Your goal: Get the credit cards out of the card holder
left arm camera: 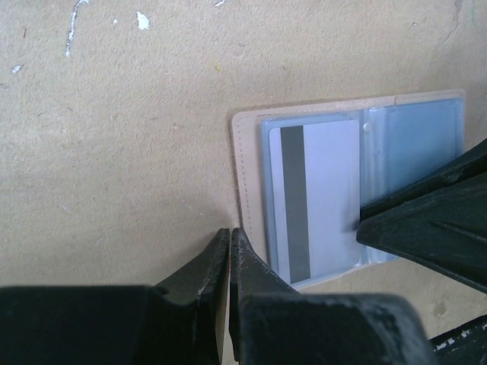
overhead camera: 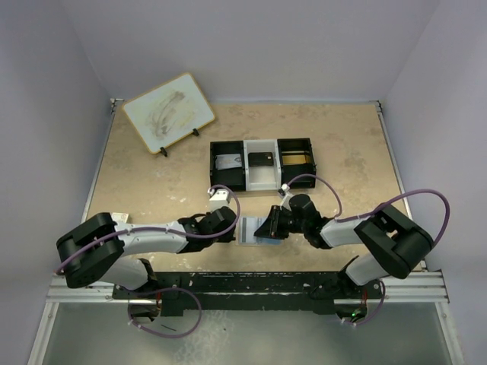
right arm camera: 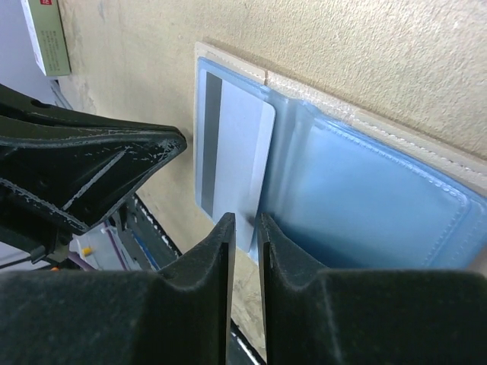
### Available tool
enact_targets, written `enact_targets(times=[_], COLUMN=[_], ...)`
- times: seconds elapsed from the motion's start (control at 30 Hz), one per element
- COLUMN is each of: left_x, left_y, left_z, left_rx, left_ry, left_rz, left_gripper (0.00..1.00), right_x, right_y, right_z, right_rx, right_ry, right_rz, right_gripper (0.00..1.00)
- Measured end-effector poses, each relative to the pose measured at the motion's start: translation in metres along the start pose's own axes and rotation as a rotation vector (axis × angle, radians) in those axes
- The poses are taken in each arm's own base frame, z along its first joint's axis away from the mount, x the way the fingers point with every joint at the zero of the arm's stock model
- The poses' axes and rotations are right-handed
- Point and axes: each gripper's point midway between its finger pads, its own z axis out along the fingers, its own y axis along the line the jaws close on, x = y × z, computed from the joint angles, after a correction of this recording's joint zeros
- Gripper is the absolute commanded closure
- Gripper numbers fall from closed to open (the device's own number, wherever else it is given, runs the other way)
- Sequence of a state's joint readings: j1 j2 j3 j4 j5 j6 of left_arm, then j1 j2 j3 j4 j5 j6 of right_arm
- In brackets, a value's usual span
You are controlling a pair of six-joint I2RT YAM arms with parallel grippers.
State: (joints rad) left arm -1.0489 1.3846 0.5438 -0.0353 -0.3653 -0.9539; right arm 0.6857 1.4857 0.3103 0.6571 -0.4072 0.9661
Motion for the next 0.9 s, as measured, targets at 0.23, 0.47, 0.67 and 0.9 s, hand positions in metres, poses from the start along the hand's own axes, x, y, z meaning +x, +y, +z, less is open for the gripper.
enact_targets(times=[0.23, 0.47, 0.67, 0.9], left_x=[-0.0013, 0.0014, 0.0013, -0.0018], left_y=[0.0015, 0.0047, 0.0047, 0.002], left_z=[-0.0023, -0.0019, -0.0019, -0.0041], left_rx=[0.001, -0.005, -0.005, 0.006], left_ry=[-0.009, -0.004, -0.004, -0.013], left_rz=[-0.008, -0.005, -0.005, -0.01], left_gripper=[1.0, 1.0, 1.0, 0.73], right_x=[-0.0002, -0.0016, -0.0028, -0.0069], right_y=[-0.0002, 0.0022, 0.0, 0.0013], right_z=[-0.0003, -0.0001, -0.0003, 0.0022], right_rx=[0.0, -0.006, 0.003, 0.005], right_ry=[0.002, 0.001, -0.003, -0.007], right_rz=[0.004, 0.009, 0.016, 0.023], right_gripper=[0.69, 0.71, 0.74, 0.68])
